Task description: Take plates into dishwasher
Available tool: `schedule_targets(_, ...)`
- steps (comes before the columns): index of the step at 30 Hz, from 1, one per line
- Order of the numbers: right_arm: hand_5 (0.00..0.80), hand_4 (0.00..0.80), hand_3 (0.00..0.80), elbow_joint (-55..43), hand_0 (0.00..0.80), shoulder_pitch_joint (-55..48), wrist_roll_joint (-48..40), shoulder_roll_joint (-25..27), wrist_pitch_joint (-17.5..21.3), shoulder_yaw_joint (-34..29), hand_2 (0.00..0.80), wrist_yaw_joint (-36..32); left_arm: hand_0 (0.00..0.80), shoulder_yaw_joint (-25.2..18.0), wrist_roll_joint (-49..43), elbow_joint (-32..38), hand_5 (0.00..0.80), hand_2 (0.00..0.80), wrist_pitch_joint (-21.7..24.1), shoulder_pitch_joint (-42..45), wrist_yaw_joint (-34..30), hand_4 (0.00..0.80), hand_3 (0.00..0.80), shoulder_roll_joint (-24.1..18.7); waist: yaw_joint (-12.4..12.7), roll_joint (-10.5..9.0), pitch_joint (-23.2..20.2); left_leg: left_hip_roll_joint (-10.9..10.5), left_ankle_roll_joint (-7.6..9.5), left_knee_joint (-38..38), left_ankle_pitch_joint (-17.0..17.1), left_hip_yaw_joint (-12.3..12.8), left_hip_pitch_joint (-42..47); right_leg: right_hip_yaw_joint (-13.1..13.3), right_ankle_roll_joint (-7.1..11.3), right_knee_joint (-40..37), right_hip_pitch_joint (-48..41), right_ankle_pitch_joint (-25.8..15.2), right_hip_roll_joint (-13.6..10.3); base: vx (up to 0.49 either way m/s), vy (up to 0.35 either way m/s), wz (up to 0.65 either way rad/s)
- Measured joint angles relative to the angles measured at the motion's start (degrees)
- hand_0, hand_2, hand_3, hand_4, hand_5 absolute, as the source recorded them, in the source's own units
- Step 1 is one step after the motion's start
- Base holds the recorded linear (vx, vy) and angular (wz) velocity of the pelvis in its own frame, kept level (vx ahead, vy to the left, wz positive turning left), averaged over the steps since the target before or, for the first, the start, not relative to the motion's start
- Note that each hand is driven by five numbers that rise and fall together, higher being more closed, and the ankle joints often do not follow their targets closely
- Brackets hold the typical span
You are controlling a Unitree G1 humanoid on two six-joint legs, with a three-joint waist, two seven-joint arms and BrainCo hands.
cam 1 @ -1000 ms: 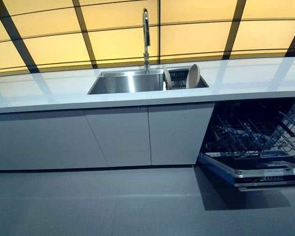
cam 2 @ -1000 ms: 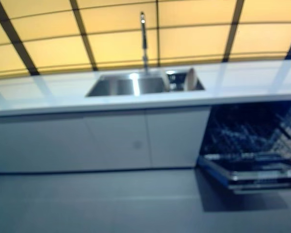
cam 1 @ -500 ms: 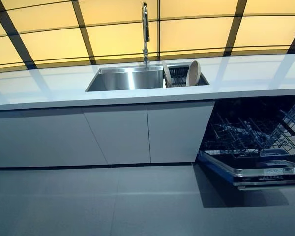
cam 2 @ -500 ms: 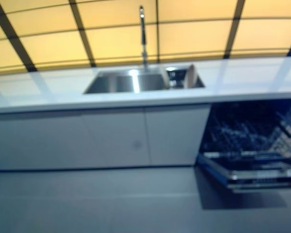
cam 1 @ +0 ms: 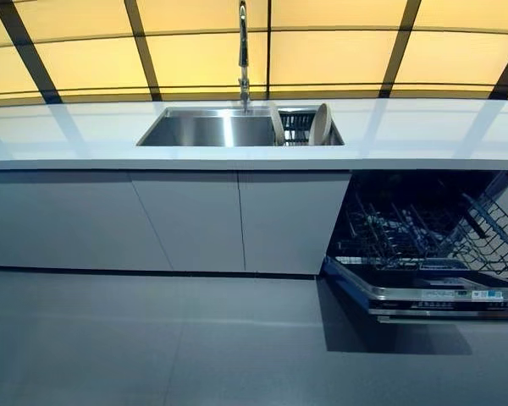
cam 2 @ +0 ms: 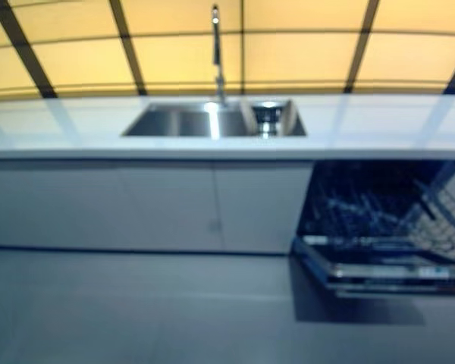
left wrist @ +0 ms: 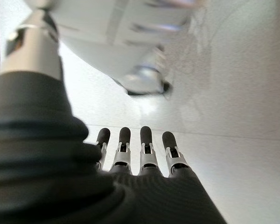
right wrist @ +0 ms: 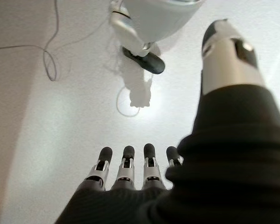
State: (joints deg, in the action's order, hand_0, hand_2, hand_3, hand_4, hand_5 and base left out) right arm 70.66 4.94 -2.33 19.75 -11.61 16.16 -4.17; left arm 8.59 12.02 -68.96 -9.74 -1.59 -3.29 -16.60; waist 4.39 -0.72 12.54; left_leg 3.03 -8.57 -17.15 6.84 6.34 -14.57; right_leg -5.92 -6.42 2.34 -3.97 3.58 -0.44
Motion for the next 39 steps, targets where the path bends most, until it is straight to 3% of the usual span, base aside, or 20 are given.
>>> schedule_targets(2, 0.000, 0.000, 0.000, 0.35, 0.000, -0.11, 0.07, -0.07, -0.01, 0.01, 0.000, -0.87, 0.000, 0.34, 0.00, -0.44, 0.000, 0.000, -0.08, 0.18, -0.05, 0.000, 0.000, 0.28, 1.72, 1.34, 0.93, -0.73, -0.01, 3.74, 0.52, 0.01, -1.96, 0.98, -0.61, -0.46, -1.08, 0.05, 1.62, 0.367, 0.032, -0.30)
schedule_targets(3, 0.000, 0.000, 0.000, 0.82, 0.000, -0.14, 0.13, -0.09, -0.01, 0.02, 0.000, -1.25, 0.000, 0.43, -0.02, -0.86, 0.000, 0.000, 0.00, 0.26, -0.07, 0.000, 0.000, 0.42, 2.85, 2.09, 1.35, -0.94, -1.63, 6.70, 2.58, -0.03, -3.17, 1.74, -0.90, -0.92, -2.13, 0.15, 2.57, 0.345, 0.062, -0.46)
schedule_targets(4, 0.000, 0.000, 0.000, 1.16, 0.000, -0.12, 0.16, -0.06, 0.00, 0.02, 0.000, -1.50, 0.000, 0.44, -0.02, -0.96, 0.000, 0.000, 0.06, 0.38, -0.08, 0.000, 0.000, 0.50, 3.30, 2.48, 1.72, -0.96, -1.80, 8.79, 3.45, -0.09, -3.42, 2.46, -1.13, -1.28, -3.00, 0.33, 3.24, 0.337, 0.113, -0.41)
schedule_targets(7, 0.000, 0.000, 0.000, 1.79, 0.000, -0.57, 0.70, -0.17, 0.07, 0.07, 0.000, -2.76, 0.000, 0.39, -0.05, -1.60, 0.000, 0.000, 0.44, 1.54, -0.24, 0.000, 0.000, 0.28, 4.51, 3.31, 1.68, -0.81, -0.89, 12.85, 4.28, -0.24, -4.04, 3.98, -1.45, -2.34, -6.76, 2.07, 5.67, 0.312, 0.152, -0.33)
schedule_targets(9, 0.000, 0.000, 0.000, 1.91, 0.000, -0.93, 1.23, -0.27, 0.08, 0.18, 0.000, -3.32, 0.000, 0.39, -0.04, -1.80, 0.000, 0.000, 0.71, 1.50, -0.41, 0.000, 0.000, 0.14, 4.52, 3.19, 1.39, -0.88, -0.78, 12.26, 4.33, -0.11, -4.01, 4.05, -0.87, -2.39, -8.30, 2.87, 6.22, 0.283, 0.171, -0.17)
schedule_targets(12, 0.000, 0.000, 0.000, 3.06, 0.000, -0.66, 2.38, -0.33, 0.07, 0.20, 0.000, -4.45, 0.000, 0.36, -0.05, -1.89, 0.000, 0.000, 0.98, 1.18, -0.66, 0.000, 0.000, 0.22, 4.20, 2.28, 1.04, -1.24, 1.00, 12.27, 5.34, 0.10, -2.37, 4.18, 0.34, -2.65, -9.95, 5.00, 6.10, 0.245, 0.167, -0.13)
schedule_targets(13, 0.000, 0.000, 0.000, 4.28, 0.000, -0.72, 2.49, -0.35, 0.00, 0.23, 0.000, -4.82, 0.000, 0.34, -0.05, -1.90, 0.000, 0.000, 1.12, 1.06, -0.66, 0.000, 0.000, 0.25, 4.33, 2.40, 0.82, -0.76, 3.51, 14.61, 4.25, 0.76, 1.50, 4.54, 1.45, -2.63, -11.98, 6.52, 6.24, 0.185, 0.117, -0.14)
schedule_targets(14, 0.000, 0.000, 0.000, 4.82, 0.000, -0.73, 2.46, -0.71, 0.03, 0.32, 0.000, -4.80, 0.000, 0.25, -0.06, -2.16, 0.000, 0.000, 1.19, 1.12, -0.64, 0.000, 0.000, 0.05, 4.22, 1.92, 0.46, -1.11, 8.10, 16.04, 5.93, 1.95, 3.08, 4.52, 2.02, -2.54, -12.89, 7.46, 5.87, 0.217, 0.125, -0.20)
schedule_targets(15, 0.000, 0.000, 0.000, 5.18, 0.000, -1.10, 2.41, -1.83, 0.08, 0.40, 0.000, -4.81, 0.000, 0.17, -0.06, -2.19, 0.000, 0.000, 1.38, 0.89, -0.64, 0.000, 0.000, -0.58, 4.35, 0.04, -0.42, -2.24, 11.35, 16.35, 5.36, 3.33, 4.22, 4.46, 3.25, -1.59, -13.11, 8.41, 4.47, 0.183, 0.091, -0.08)
schedule_targets(17, 0.000, 0.000, 0.000, 5.20, 0.000, -0.95, 2.20, -2.99, 0.38, 0.10, 0.000, -4.84, 0.000, 0.18, -0.07, -1.80, 0.000, 0.000, 2.04, -0.06, -0.66, 0.000, 0.000, -1.50, 4.29, -2.35, -1.73, -4.04, 12.19, 15.74, 3.51, 3.59, 4.69, 2.80, 4.63, -0.06, -13.01, 9.07, 2.60, 0.275, 0.132, 0.03)
schedule_targets(19, 0.000, 0.000, 0.000, 5.19, 0.000, -0.65, 2.37, -3.98, 1.32, 0.10, 0.000, -5.61, 0.000, 0.21, -0.10, -1.74, 0.000, 0.000, 2.38, -1.08, -0.65, 0.000, 0.000, -2.65, 4.53, -4.66, -3.14, -5.69, 12.47, 14.85, 0.98, 4.25, 5.00, 0.84, 5.79, 0.69, -13.32, 9.69, 0.61, 0.200, 0.093, 0.02)
schedule_targets(22, 0.000, 0.000, 0.000, 4.61, 0.000, 0.52, 2.15, -4.96, 2.20, 0.11, 0.000, -6.04, 0.000, 0.31, -0.24, -1.15, 0.000, 0.000, 2.18, -1.31, -0.66, 0.000, 0.000, -3.79, 4.55, -6.03, -3.94, -6.68, 12.64, 14.52, -0.76, 4.41, 4.97, -1.37, 6.25, 1.73, -12.70, 9.56, -0.61, 0.225, 0.112, -0.04)
schedule_targets(28, 0.000, 0.000, 0.000, 3.37, 0.000, 0.91, 2.42, -5.59, 3.12, 0.16, 0.000, -7.52, 0.000, 0.96, -2.41, -1.53, 0.000, 0.000, 1.88, -1.46, -0.72, 0.000, 0.000, -3.98, 4.54, -5.97, -3.89, -7.09, 13.12, 15.73, -2.00, 4.51, 4.91, -2.98, 7.99, 4.69, -10.25, 8.66, -1.40, 0.196, 0.150, -0.02)
schedule_targets(31, 0.000, 0.000, 0.000, 3.43, 0.000, 0.79, 3.14, -5.57, 3.69, 0.27, 0.000, -8.03, 0.000, 1.46, -2.53, -1.85, 0.000, 0.000, 1.47, -1.51, -0.82, 0.000, 0.000, -3.89, 4.44, -4.94, -3.51, -6.48, 13.31, 17.38, -2.02, 3.03, 6.14, -3.71, 9.24, 9.60, -8.26, 9.39, -1.85, 0.135, 0.115, -0.05)
schedule_targets(33, 0.000, 0.000, 0.000, 3.19, 0.000, 1.06, 4.11, -5.38, 3.97, 0.73, 0.000, -8.09, 0.000, 1.55, -2.60, -2.26, 0.000, 0.000, 1.35, -0.92, -1.22, 0.000, 0.000, -3.34, 4.36, -3.32, -4.38, -5.81, 13.24, 17.89, -2.05, 1.27, 6.61, -4.00, 11.02, 8.12, -7.22, 9.92, -5.29, 0.123, 0.133, -0.09)
schedule_targets(35, 0.000, 0.000, 0.000, 2.64, 0.000, 1.50, 4.85, -5.74, 3.91, 2.18, 0.000, -8.22, 0.000, 1.68, -3.28, -2.03, 0.000, 0.000, 1.41, -1.86, -1.70, 0.000, 0.000, -3.89, 4.54, -3.89, -4.80, -6.08, 12.22, 16.97, -2.11, 1.17, 4.94, -4.15, 13.96, 3.41, -5.51, 5.29, -9.02, 0.121, 0.125, 0.26)
schedule_targets(36, 0.000, 0.000, 0.000, 2.59, 0.000, 1.51, 5.16, -5.80, 3.91, 2.53, 0.000, -8.28, 0.000, 1.96, -3.98, -2.12, 0.000, 0.000, 1.32, -2.83, -1.95, 0.000, 0.000, -3.84, 4.20, -3.81, -4.81, -6.09, 11.97, 16.67, -1.95, -0.06, 4.03, -4.15, 14.18, 3.22, -5.42, 5.25, -8.83, 0.134, 0.119, 0.36)
schedule_targets(39, 0.000, 0.000, 0.000, 1.75, 0.000, 1.95, 5.23, -5.63, 3.46, 2.62, 0.000, -9.19, 0.000, 2.62, -4.46, -2.50, 0.000, 0.000, 1.43, -2.34, -2.65, 0.000, 0.000, -3.77, 4.59, -4.11, -5.69, -5.44, 10.84, 16.49, -2.62, -0.15, 4.10, -5.41, 14.20, 4.92, -4.94, 5.26, -7.89, 0.134, 0.089, 0.12)
